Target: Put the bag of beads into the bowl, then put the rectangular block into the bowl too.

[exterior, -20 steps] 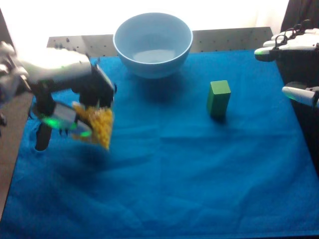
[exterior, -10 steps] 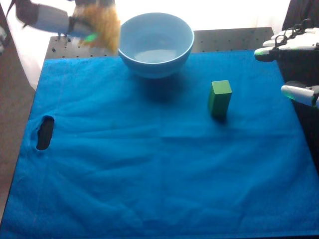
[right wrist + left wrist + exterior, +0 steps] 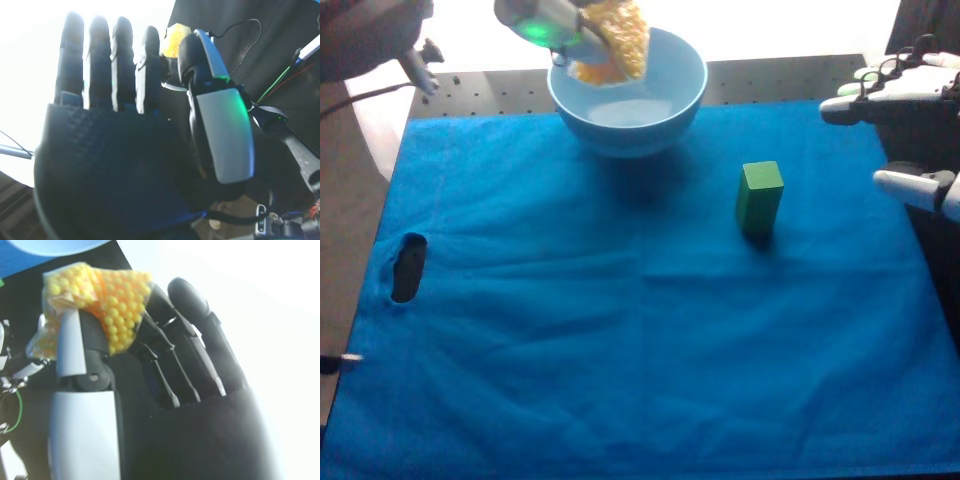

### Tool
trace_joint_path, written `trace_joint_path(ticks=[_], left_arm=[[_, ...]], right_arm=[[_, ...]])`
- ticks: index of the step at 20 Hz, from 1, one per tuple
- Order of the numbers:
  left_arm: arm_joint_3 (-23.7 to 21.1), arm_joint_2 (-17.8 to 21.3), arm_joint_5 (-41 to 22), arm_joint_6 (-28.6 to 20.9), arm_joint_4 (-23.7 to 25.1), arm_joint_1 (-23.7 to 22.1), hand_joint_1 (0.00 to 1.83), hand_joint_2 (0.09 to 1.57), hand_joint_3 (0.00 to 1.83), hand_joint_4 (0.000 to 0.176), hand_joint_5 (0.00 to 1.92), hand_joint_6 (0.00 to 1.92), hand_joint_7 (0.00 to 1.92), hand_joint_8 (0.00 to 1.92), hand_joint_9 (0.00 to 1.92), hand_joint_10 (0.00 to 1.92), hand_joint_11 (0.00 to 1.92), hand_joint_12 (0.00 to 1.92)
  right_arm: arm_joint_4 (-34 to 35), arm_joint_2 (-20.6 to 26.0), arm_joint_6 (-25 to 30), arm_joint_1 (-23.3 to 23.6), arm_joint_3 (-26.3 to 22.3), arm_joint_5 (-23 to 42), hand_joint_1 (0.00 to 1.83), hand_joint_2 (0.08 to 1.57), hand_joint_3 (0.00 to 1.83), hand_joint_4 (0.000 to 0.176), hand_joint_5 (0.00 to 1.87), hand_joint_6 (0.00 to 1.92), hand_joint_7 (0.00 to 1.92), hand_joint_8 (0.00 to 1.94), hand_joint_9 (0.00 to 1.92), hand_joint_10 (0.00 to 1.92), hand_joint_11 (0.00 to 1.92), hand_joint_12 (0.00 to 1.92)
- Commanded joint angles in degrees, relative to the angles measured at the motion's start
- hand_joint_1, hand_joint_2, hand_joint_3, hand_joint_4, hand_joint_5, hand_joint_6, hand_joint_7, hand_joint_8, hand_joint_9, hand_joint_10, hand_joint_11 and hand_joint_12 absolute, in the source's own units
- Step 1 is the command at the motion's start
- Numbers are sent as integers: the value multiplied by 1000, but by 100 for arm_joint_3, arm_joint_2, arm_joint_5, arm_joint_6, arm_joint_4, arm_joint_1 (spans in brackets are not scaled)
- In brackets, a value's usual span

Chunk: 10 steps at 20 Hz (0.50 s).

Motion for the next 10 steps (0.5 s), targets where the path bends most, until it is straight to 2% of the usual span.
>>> trace_joint_path(ticks=[1,2,3,4,5,6,7,8,9,10], left_arm=[[130,-94,-368,82,-144,-79,1239,1071,0,28,1033,904,1125,749,1085,482,779,1154],[285,-214,-273,85,-144,-80,1238,1075,1,18,1015,902,1115,796,1114,456,808,1189],[400,-305,-192,86,-144,-84,1235,1093,2,0,978,896,1074,926,1102,455,793,1273],[462,-341,-124,91,-143,-101,1096,1041,0,0,792,357,839,489,906,362,564,1388],[505,-364,-63,106,-141,-118,996,1007,0,18,701,123,720,245,765,292,303,1518],[536,-383,-9,137,-141,-129,937,983,0,51,610,28,620,87,630,204,132,1450],[548,-385,28,142,-141,-133,912,979,0,60,576,5,596,31,594,154,76,1381],[556,-385,45,143,-141,-133,900,986,3,73,553,2,592,18,597,146,96,1387],[557,-384,41,148,-141,-134,874,990,2,79,530,0,585,8,590,130,64,1404],[557,-382,36,156,-140,-135,838,985,0,100,481,0,559,1,549,93,35,1360]], right_arm=[[155,-35,18,100,50,679,856,1335,1,44,554,5,484,5,353,6,120,292],[148,-57,18,112,64,677,869,1331,0,38,568,7,492,5,359,6,121,300],[130,-69,18,132,70,666,885,1331,0,34,582,3,503,2,374,2,116,359],[116,-71,18,141,73,658,877,1336,2,34,587,3,496,0,367,0,119,380],[113,-74,18,144,77,652,870,1335,1,35,594,4,478,0,345,0,108,383],[113,-79,18,144,79,648,879,1332,1,28,607,0,471,0,327,0,73,429],[114,-84,18,144,77,645,894,1331,0,22,621,3,467,0,322,0,63,447],[113,-90,18,144,76,642,930,1323,0,0,687,3,497,1,370,3,101,500],[113,-95,18,144,76,637,932,1322,0,0,718,9,511,4,386,6,114,513],[113,-98,18,144,76,636,951,1319,0,0,753,14,528,6,407,9,133,521]])
